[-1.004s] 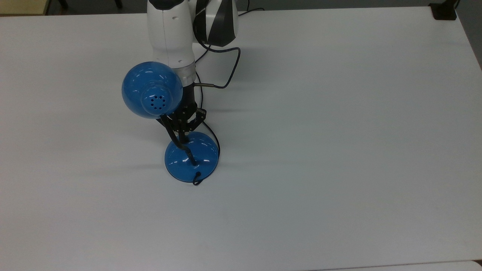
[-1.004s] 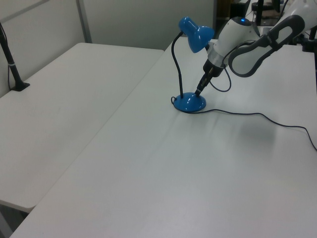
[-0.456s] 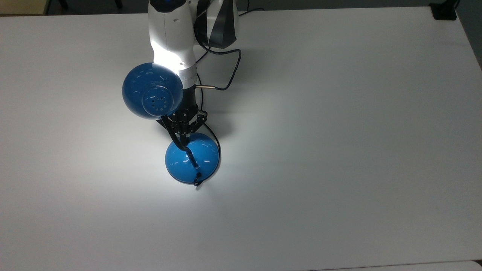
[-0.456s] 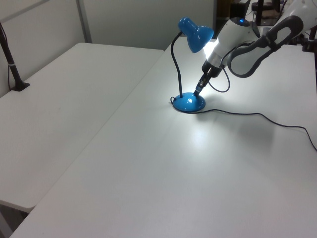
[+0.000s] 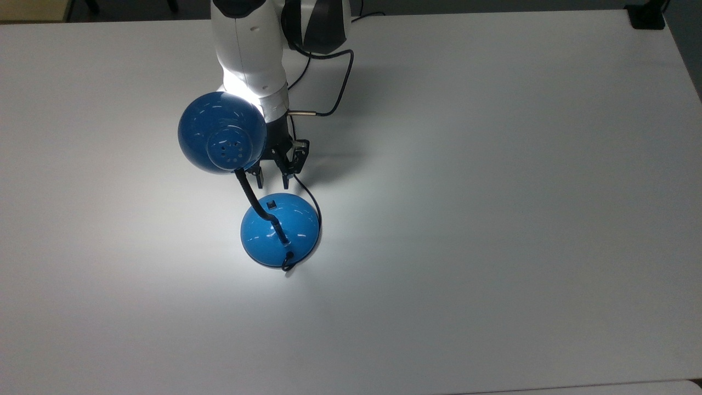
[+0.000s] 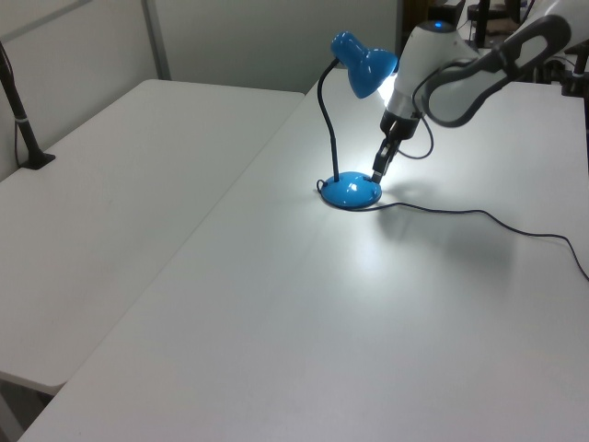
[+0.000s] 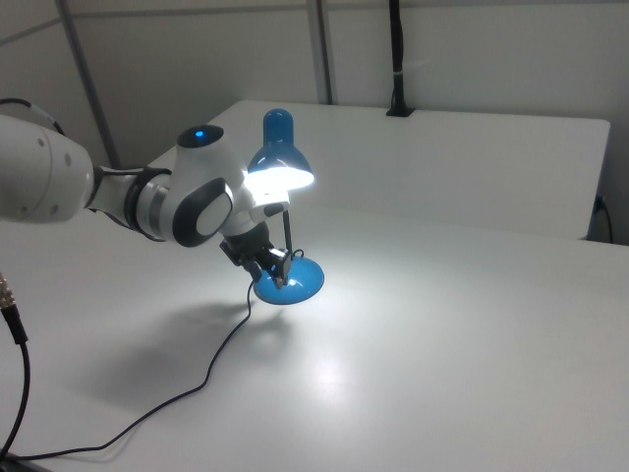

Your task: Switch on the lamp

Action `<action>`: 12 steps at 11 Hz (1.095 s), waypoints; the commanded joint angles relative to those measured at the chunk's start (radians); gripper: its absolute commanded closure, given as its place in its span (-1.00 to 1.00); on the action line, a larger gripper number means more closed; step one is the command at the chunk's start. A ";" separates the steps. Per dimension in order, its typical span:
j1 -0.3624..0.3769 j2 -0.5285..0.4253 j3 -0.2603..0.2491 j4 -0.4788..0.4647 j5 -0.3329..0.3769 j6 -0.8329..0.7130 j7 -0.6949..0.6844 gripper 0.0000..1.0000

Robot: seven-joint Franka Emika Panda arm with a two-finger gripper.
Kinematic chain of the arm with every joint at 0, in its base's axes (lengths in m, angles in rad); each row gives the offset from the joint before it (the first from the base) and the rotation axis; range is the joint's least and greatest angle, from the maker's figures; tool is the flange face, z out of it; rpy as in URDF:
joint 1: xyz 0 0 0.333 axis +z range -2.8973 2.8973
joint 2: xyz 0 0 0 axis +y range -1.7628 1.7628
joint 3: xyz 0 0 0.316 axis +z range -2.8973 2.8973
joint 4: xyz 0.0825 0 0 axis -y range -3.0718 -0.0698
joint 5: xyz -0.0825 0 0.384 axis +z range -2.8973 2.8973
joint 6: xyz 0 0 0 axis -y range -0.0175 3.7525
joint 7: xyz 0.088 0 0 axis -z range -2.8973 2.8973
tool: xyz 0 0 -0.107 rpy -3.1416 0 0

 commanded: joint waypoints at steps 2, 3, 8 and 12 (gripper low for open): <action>0.004 -0.110 -0.005 -0.017 -0.070 -0.261 -0.039 -1.00; 0.004 -0.134 -0.005 -0.016 -0.088 -0.353 -0.043 -1.00; 0.002 -0.226 -0.005 0.176 -0.088 -0.874 -0.120 -1.00; 0.002 -0.303 -0.008 0.256 0.029 -0.904 -0.111 -1.00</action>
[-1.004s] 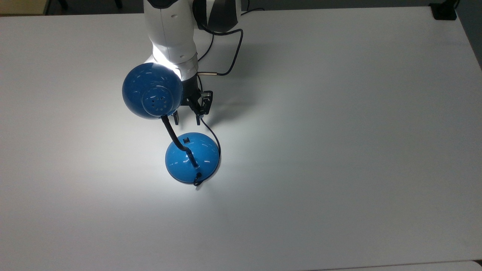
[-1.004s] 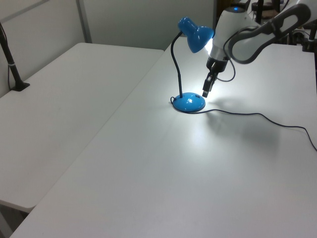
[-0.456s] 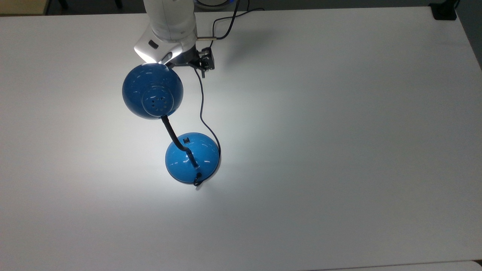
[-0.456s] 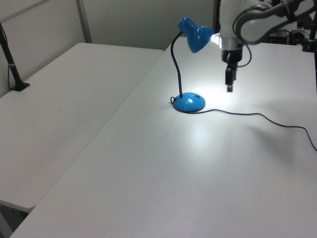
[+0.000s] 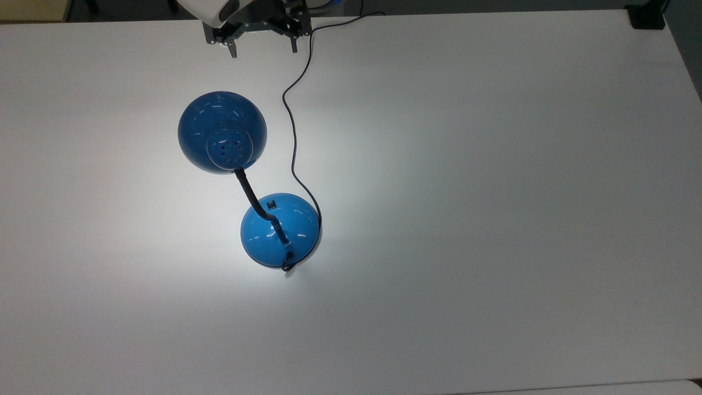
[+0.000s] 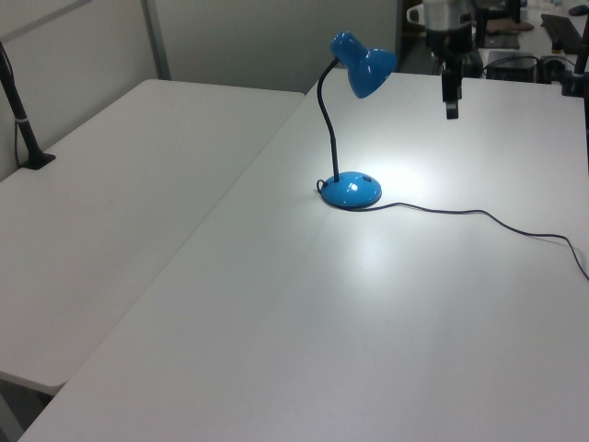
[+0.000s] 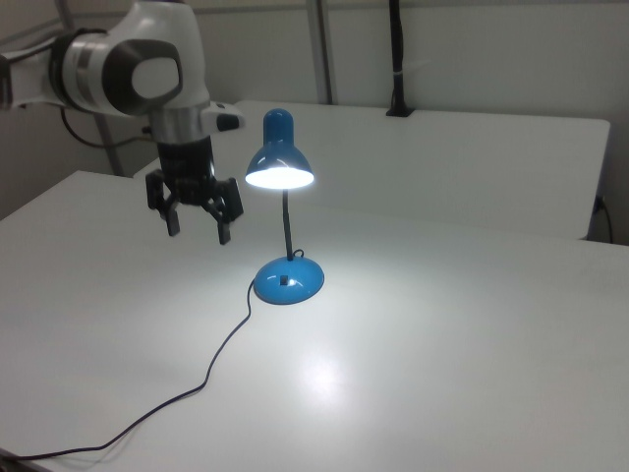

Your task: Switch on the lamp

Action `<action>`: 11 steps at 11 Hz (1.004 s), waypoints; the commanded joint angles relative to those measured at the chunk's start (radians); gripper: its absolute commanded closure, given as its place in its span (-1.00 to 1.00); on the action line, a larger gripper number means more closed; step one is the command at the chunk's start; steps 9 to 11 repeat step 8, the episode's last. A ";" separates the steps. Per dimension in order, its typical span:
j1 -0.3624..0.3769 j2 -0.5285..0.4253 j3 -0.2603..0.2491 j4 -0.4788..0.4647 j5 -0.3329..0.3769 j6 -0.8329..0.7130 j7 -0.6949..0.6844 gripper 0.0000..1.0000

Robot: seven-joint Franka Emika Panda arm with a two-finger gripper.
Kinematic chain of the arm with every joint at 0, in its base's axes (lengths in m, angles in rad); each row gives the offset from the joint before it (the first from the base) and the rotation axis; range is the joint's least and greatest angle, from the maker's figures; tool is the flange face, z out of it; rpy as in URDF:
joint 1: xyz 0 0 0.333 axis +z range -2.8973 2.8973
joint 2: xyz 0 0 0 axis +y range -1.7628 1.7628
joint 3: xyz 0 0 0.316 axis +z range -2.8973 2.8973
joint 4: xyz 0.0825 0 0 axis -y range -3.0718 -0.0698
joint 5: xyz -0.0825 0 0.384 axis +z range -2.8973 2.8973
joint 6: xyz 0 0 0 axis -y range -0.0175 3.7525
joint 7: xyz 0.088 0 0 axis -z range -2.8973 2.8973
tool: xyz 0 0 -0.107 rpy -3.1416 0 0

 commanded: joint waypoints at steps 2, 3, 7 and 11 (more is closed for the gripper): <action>0.003 -0.034 -0.014 0.102 0.098 0.025 0.063 -1.00; 0.003 -0.032 -0.014 0.102 0.100 0.078 0.101 -1.00; 0.003 -0.031 -0.015 0.103 0.086 0.127 0.106 -1.00; 0.004 -0.031 -0.015 0.103 0.085 0.125 0.106 -1.00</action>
